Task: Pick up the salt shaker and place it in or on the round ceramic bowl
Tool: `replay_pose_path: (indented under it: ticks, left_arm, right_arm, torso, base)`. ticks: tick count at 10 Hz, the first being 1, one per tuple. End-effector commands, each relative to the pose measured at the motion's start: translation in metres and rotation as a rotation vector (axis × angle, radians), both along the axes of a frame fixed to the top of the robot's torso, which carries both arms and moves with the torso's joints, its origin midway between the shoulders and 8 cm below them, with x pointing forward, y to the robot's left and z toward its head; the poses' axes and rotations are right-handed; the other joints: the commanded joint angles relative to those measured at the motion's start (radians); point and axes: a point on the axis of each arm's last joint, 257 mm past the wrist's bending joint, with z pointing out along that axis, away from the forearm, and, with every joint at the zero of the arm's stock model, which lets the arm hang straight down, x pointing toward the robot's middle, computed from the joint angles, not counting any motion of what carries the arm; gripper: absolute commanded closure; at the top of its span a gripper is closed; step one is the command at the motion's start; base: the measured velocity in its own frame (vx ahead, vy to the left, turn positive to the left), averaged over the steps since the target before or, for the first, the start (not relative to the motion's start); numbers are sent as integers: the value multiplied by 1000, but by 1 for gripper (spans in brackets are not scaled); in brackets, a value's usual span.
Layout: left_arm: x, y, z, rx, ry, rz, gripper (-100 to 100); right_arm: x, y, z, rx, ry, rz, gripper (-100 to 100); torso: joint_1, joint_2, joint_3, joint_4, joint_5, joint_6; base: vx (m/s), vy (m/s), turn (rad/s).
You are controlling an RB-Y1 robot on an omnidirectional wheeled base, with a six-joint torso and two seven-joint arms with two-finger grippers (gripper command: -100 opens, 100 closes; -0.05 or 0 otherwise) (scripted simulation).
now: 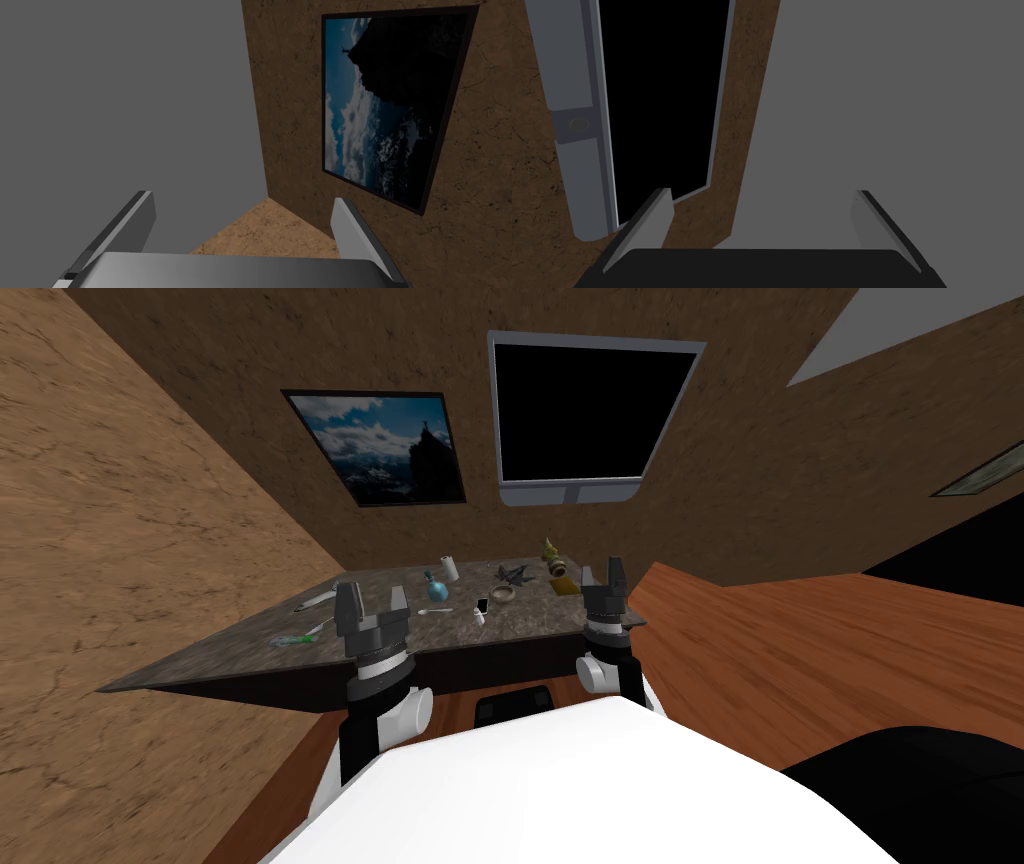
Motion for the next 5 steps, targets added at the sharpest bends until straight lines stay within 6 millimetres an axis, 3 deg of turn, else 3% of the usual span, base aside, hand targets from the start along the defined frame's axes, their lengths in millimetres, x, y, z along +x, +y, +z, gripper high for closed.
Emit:
replay_pose_path:
  ticks: [1,5]
  left_arm:
    - [5,-6,-7,54,24,-13,-100]
    - [20,-17,-30,172,91,-19,-100]
  right_arm:
    - [0,0,0,0,0,0,0]
    - [0,0,0,0,0,0,0]
  torso:
    - [0,0,0,0,0,0]
    - [3,2,1,1,1,0]
  base:
    - [-18,14,-14]
    - [-35,33,-31]
